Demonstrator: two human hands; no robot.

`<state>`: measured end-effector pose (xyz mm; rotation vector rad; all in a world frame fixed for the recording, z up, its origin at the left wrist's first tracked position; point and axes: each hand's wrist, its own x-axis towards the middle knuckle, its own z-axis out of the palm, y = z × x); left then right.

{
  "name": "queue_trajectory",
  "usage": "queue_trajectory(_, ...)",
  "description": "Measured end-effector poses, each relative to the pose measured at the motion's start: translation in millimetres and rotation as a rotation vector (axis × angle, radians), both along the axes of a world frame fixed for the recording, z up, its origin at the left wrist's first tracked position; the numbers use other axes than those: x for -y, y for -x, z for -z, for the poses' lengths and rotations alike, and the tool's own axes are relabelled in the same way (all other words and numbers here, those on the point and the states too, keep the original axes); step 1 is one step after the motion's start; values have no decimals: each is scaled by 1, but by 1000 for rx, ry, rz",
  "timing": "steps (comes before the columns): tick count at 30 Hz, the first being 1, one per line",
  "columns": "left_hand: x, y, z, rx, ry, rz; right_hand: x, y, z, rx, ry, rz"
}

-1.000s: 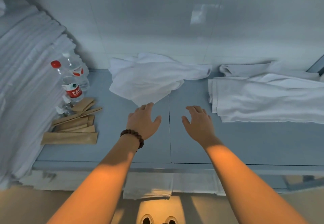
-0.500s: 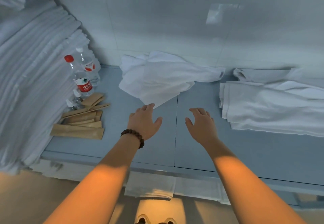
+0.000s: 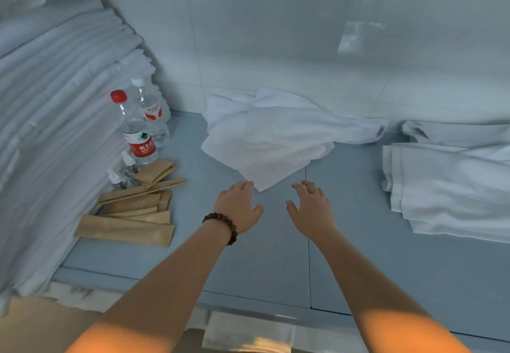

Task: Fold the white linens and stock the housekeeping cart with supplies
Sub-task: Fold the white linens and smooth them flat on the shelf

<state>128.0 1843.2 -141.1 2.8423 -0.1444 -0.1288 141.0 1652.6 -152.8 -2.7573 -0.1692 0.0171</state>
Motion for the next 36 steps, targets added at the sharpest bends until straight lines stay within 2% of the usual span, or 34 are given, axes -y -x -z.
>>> queue_trajectory(10, -6, -91, 47, 50, -88, 93, -42, -101, 57, 25, 173, -135)
queue_trajectory(17, 3, -105, 63, 181, -100, 70, -45, -115, 70, 191, 220, -163)
queue_trajectory(20, 0, -107, 61, 250, -44, 85, -41, -112, 65, 236, 161, -161)
queue_trajectory(25, -4, -102, 30, 376, 62, 87, -32, -98, 40, 303, -54, -168)
queue_trajectory(31, -8, -94, -47, 410, 164, 108, -26, -91, -18, 303, -112, -61)
queue_trajectory(36, -20, -89, -114, 440, 207, 101, -22, -91, -68, 220, -111, 33)
